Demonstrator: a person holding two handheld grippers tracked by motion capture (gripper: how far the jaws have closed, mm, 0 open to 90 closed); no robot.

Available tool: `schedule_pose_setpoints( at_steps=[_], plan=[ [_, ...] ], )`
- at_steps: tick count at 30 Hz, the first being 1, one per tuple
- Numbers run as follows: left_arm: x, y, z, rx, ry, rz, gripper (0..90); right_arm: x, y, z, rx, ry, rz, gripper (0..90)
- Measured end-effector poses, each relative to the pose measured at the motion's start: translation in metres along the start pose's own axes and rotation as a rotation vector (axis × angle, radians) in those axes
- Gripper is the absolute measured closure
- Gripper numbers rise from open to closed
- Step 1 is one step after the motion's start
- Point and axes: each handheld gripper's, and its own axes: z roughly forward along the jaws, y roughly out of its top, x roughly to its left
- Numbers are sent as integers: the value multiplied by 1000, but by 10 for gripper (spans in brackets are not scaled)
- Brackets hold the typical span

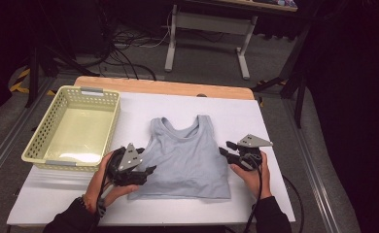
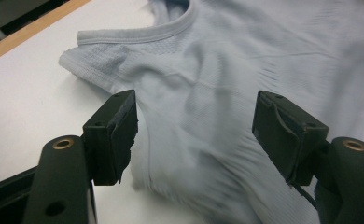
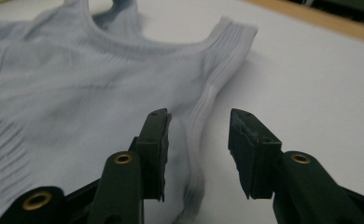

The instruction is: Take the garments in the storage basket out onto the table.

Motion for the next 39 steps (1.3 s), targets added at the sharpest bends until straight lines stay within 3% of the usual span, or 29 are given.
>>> schedule_pose_setpoints(
  at_steps=[2, 3, 4, 7, 10, 13, 15, 16, 21, 25, 32, 36, 39],
  plan=[
    [4, 1, 16, 33, 25, -13, 354, 1, -8, 6, 25, 23, 20, 580],
    [4, 1, 16, 33, 25, -13, 360, 1, -8, 6, 25, 23, 20, 580],
    [9, -1, 29, 70, 47, -19, 375, 4, -13, 13, 77, 4, -11, 570],
    [17, -8, 43, 120, 51, -81, 385, 4, -16, 18, 101, 15, -8, 566],
    [24, -14, 46, 137, 45, -129, 385, 2, -20, 23, 132, 21, 8, 568],
    [27, -17, 46, 134, 22, -163, 433, 2, -20, 24, 134, 22, 14, 591],
    [30, -23, 48, 132, -22, -206, 463, 3, -20, 24, 143, 39, 37, 675],
    [32, -24, 48, 124, -68, -221, 515, 3, -20, 24, 144, 47, 41, 708],
    [33, -22, 48, 128, -98, -211, 740, 6, -19, 22, 140, 56, 19, 798],
    [36, -13, 51, 111, -70, -210, 796, 5, -14, 14, 97, 11, 1, 810],
    [46, 18, 54, 55, -13, -170, 818, -5, -7, 4, 17, -101, 12, 811],
    [47, 21, 60, 81, 1, -165, 809, -10, -8, 6, 8, -104, 36, 776],
    [44, 17, 57, 68, 18, -160, 793, -12, -10, 3, -7, -98, 63, 742]
  ],
)
